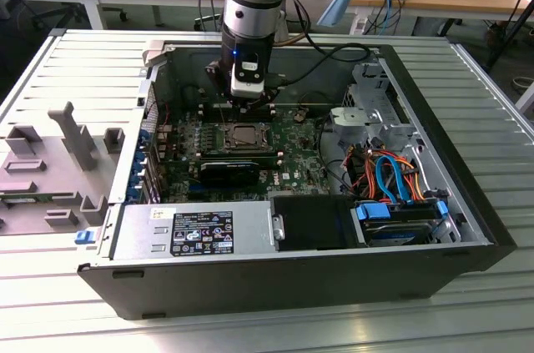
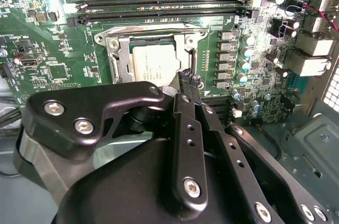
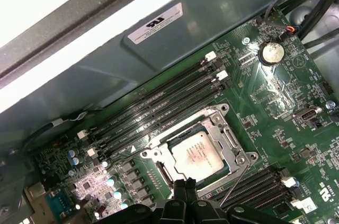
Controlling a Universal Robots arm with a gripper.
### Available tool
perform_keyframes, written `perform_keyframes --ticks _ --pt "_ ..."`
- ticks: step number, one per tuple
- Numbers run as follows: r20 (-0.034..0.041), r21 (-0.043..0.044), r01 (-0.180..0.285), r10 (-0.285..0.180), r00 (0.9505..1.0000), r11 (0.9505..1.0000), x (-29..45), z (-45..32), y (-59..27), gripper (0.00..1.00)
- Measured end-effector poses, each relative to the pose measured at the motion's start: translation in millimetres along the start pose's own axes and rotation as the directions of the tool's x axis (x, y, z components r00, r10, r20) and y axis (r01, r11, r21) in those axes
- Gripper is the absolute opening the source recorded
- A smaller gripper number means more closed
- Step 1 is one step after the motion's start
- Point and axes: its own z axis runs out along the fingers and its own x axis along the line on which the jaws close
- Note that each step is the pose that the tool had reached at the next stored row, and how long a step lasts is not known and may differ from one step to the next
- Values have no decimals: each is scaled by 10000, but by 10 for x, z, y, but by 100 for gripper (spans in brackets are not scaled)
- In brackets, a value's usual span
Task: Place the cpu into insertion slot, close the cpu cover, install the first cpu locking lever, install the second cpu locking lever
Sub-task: 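Install the first cpu locking lever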
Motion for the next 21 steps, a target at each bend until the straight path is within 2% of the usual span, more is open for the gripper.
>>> perform_keyframes --ticks 21 --pt "6 15 160 -160 9999 9999 0 0 0 11"
